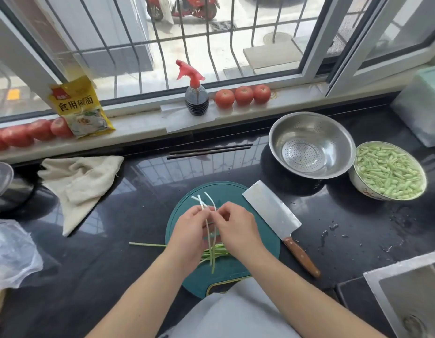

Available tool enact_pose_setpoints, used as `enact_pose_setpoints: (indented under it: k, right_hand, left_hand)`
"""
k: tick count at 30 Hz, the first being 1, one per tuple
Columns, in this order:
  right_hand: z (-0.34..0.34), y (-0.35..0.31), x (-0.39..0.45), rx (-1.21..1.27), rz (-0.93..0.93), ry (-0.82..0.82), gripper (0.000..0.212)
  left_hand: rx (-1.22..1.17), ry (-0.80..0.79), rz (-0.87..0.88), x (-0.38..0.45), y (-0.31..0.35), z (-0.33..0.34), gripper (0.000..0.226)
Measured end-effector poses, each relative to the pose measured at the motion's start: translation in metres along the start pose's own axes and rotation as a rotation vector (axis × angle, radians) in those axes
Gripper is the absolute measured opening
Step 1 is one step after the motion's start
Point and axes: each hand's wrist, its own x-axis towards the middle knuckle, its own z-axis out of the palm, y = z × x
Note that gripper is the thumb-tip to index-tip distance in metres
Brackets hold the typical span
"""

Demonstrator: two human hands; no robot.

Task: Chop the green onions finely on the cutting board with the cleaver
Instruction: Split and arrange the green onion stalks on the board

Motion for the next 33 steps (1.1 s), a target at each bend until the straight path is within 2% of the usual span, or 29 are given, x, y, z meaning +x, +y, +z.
enact_pose_setpoints:
  k: [4, 7, 8, 10, 12, 13, 15, 20, 23, 25, 27, 29, 30, 33]
  right_hand:
    - [0.008, -0.005, -0.003, -0.044, -0.045, -0.004, 0.023]
    - [0.016, -0.011, -0.004, -0.048, -0.143, -0.100, 0.019]
    - [0.016, -0.012, -0.003, -0.053, -0.173, -0.162, 0.018]
    - [0.010, -0.006, 0.002, -0.038, -0.164, -0.223, 0.019]
    - [-0.002, 0.008, 0.010, 0.019, -0.090, -0.147, 0.018]
    - [-0.008, 0.016, 0.013, 0.052, -0.072, -0.099, 0.018]
    - [-0.017, 0.026, 0.018, 0.101, -0.114, -0.079, 0.027]
    - [-0.010, 0.018, 0.014, 0.016, -0.400, -0.306, 0.077]
    - [-0.003, 0.016, 0.015, 0.033, -0.467, -0.363, 0.093]
    - [0.001, 0.021, 0.018, 0.012, -0.533, -0.270, 0.076]
    - [0.004, 0.031, 0.025, -0.097, -0.625, -0.104, 0.038]
    - [0.002, 0.040, 0.030, -0.203, -0.733, -0.001, 0.011]
    - [-0.001, 0.042, 0.031, -0.227, -0.784, 0.012, 0.004]
    - [-0.015, 0.045, 0.027, -0.227, -0.808, 0.004, 0.010]
  left_hand:
    - [-0.056, -0.038, -0.050, -0.001, 0.002, -0.007, 0.028]
    - [-0.026, -0.011, -0.051, 0.000, 0.005, -0.012, 0.030]
    - [0.030, 0.022, -0.022, 0.001, 0.007, -0.015, 0.030]
    - [0.318, 0.117, 0.084, 0.003, 0.017, -0.026, 0.029]
    - [0.587, 0.148, 0.173, 0.000, 0.032, -0.042, 0.028]
    - [0.621, 0.128, 0.182, -0.002, 0.041, -0.049, 0.028]
    - [0.503, 0.049, 0.157, -0.007, 0.058, -0.059, 0.026]
    - [0.028, -0.126, 0.080, -0.012, 0.077, -0.057, 0.022]
    - [-0.136, -0.228, -0.004, -0.013, 0.075, -0.053, 0.024]
    - [-0.174, -0.276, -0.045, -0.014, 0.074, -0.052, 0.024]
    - [-0.170, -0.292, -0.072, -0.016, 0.071, -0.054, 0.023]
    - [-0.147, -0.270, -0.089, -0.017, 0.068, -0.060, 0.022]
    - [-0.124, -0.246, -0.084, -0.017, 0.067, -0.064, 0.022]
    - [-0.101, -0.171, -0.056, -0.017, 0.064, -0.075, 0.026]
